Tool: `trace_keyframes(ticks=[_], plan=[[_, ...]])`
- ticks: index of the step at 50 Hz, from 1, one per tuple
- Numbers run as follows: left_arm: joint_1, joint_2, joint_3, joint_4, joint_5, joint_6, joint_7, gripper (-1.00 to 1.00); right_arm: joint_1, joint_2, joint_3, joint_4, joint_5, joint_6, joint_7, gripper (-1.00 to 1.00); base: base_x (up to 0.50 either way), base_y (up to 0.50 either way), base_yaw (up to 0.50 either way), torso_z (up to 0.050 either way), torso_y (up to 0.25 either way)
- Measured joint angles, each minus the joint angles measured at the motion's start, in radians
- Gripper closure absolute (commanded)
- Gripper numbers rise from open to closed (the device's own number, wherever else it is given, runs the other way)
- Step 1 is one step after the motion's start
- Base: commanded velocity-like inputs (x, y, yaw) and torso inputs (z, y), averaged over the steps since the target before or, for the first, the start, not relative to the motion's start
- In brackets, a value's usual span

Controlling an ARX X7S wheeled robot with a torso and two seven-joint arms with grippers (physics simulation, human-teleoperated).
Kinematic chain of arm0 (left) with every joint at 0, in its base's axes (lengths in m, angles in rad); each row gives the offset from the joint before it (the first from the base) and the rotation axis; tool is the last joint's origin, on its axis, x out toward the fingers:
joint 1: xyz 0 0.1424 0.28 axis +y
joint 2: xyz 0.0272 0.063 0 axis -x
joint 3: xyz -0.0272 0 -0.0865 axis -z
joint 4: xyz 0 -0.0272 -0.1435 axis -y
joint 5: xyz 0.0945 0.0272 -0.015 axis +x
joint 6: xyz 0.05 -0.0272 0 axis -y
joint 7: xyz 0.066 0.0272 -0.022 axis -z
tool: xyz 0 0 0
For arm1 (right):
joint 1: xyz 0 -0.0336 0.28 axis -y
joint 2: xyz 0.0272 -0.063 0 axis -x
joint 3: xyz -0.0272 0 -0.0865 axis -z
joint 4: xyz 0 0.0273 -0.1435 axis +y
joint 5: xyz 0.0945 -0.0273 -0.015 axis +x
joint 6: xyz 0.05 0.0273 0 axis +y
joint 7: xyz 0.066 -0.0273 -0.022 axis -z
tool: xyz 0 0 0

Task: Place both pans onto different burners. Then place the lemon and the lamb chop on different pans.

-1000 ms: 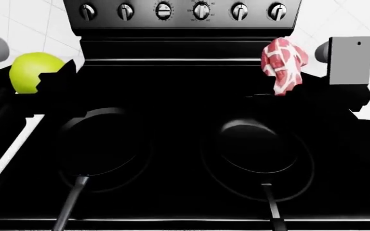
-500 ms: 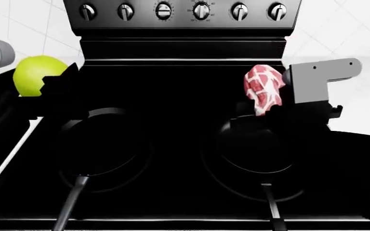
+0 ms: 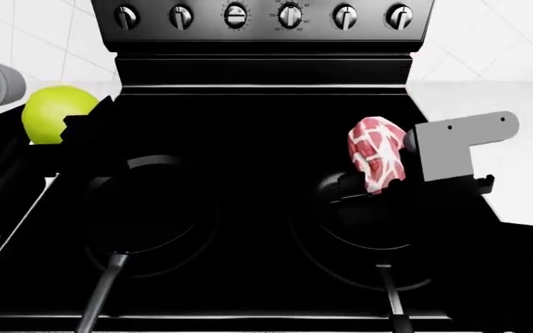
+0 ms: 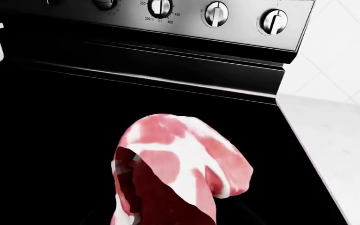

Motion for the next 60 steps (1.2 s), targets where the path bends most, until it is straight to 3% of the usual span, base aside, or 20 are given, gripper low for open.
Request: trace_keyframes(ticks=[34,35,60], plan=[[0.034,0.001,-0.005,0.001,0.025,0.013,0.015,1.00,-0.140,0.013,-0.027,0.018,-0.066,-0.056,-0.054,1.00,0.00,0.00,0.00,0.000,0.000],[0.034,0.001,-0.004,0.001,0.026,0.013,0.015,1.00,-0.142,0.013,-0.027,0.020,-0.067,-0.057,-0.055,-1.00,0.00,0.00,0.00,0.000,0.000],[0.033,0.001,0.002,-0.009,0.027,0.015,0.018,1.00,-0.044,0.047,0.046,-0.033,0.026,-0.051,-0.005,-1.00,0.00,0.00,0.00,0.000,0.000]])
